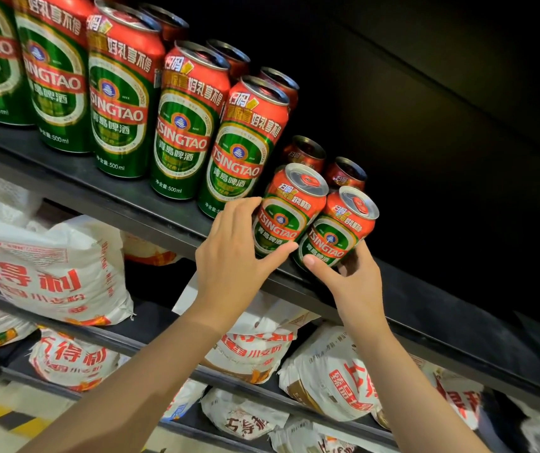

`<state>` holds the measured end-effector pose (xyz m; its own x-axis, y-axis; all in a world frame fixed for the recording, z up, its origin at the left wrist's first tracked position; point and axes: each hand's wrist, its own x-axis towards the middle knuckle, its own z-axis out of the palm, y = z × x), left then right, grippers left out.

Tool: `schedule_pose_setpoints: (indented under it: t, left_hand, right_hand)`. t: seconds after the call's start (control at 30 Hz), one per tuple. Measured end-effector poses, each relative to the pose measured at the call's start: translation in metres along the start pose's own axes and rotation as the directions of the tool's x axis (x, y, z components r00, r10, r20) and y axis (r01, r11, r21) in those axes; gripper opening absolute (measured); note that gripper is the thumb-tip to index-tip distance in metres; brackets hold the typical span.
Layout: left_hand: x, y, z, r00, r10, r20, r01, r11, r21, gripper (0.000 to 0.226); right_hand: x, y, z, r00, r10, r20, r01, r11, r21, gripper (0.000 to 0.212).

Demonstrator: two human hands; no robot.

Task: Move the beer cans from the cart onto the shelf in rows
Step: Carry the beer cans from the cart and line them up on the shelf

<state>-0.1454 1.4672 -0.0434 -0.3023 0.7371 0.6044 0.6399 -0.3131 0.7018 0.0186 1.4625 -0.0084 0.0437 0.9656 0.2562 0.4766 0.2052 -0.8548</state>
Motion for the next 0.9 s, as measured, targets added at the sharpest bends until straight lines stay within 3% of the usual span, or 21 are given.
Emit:
schedule_pose_setpoints:
  t: [0.23,0.5,0.67,0.9]
  left_hand:
    - [0.0024,0.0057,0.0019,0.997,-0.028,-0.069,0.033,0.997,0.069,0.069]
    - [-0.0003,0.0019,-0.0019,0.999,0.031,-0.041,-0.028,0.998,0.054,0.060]
    - [0.0011,0.0007,0.0011,0.999,-0.015,-0.044,0.016,1.000,0.027,0.058]
    - [0.0022,0.0034,0.0033,0.997,-0.030,-0.077,0.034,0.998,0.046,0.056]
  right_hand:
    - [0.0009,0.0051,0.0003,1.000,0.022,-0.017,-0.023,0.999,-0.031,0.061]
    - [-0.0004,0.0034,0.0017,0.999,-0.015,-0.030,0.013,0.998,-0.063,0.054]
    - [0.0006,0.0052,0.0040,0.998,0.007,-0.065,-0.010,0.998,-0.055,0.066]
    - [0.0029,0.0084,0.0066,0.996,-0.010,-0.092,0.000,0.994,-0.112,0.057]
